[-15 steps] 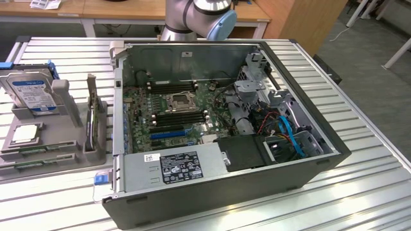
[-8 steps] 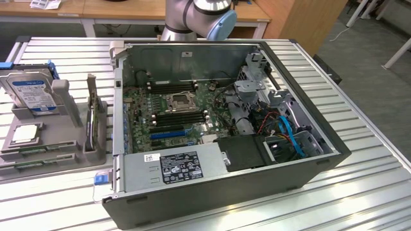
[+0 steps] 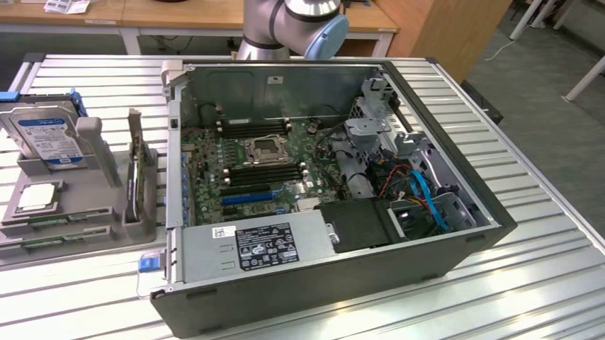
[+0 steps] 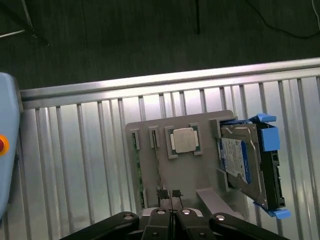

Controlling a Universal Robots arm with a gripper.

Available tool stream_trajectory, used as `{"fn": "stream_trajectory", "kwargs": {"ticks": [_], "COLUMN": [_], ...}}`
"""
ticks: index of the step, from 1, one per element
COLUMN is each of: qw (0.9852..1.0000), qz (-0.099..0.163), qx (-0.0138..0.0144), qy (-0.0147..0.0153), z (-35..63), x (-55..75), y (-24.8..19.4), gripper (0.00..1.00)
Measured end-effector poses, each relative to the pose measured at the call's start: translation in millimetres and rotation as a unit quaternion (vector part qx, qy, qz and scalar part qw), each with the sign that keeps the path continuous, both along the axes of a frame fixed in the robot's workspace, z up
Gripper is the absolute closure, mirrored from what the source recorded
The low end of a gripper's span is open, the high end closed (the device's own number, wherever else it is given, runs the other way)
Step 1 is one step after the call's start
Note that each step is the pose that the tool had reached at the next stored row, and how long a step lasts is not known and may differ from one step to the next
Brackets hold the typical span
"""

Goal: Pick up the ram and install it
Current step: 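Pick up the ram and move it above insertion slot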

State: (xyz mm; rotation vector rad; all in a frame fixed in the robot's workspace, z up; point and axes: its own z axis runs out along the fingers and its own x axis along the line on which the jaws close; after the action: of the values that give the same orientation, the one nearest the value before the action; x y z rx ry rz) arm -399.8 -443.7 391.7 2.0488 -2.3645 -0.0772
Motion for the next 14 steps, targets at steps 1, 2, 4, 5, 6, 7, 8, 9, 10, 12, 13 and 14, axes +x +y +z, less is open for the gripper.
{"fn": "stream_trajectory", "kwargs": {"ticks": [1,2,4,5,6,7,8,9,10,12,13,14], "qw": [1.0,1.0,1.0,1.0,1.0,0.9999,0.9999,0.9998,0.9997,0.9994,0.9991,0.9988], "qz": [0.0,0.0,0.001,0.003,0.006,0.011,0.015,0.02,0.025,0.036,0.042,0.048], "qx": [0.0,0.0,0.0,0.0,0.0,0.0,0.0,0.0,0.0,0.0,0.0,0.0], "qy": [0.0,0.0,0.0,0.0,-0.0001,0.0,0.0,-0.0001,-0.0001,0.0,-0.0001,0.0], "z": [0.0,0.0,0.0,-0.1,-0.1,0.0,-0.1,-0.1,-0.1,-0.1,-0.1,-0.1], "x": [0.0,0.0,0.0,0.0,0.0,0.0,0.0,0.0,0.0,0.0,0.0,0.0], "y": [0.0,0.0,0.0,0.0,0.0,0.0,0.0,0.0,0.0,0.0,0.0,0.0], "gripper": [0.9,0.9,0.9,0.9,0.9,0.9,0.9,0.9,0.9,0.9,0.9,0.9]}}
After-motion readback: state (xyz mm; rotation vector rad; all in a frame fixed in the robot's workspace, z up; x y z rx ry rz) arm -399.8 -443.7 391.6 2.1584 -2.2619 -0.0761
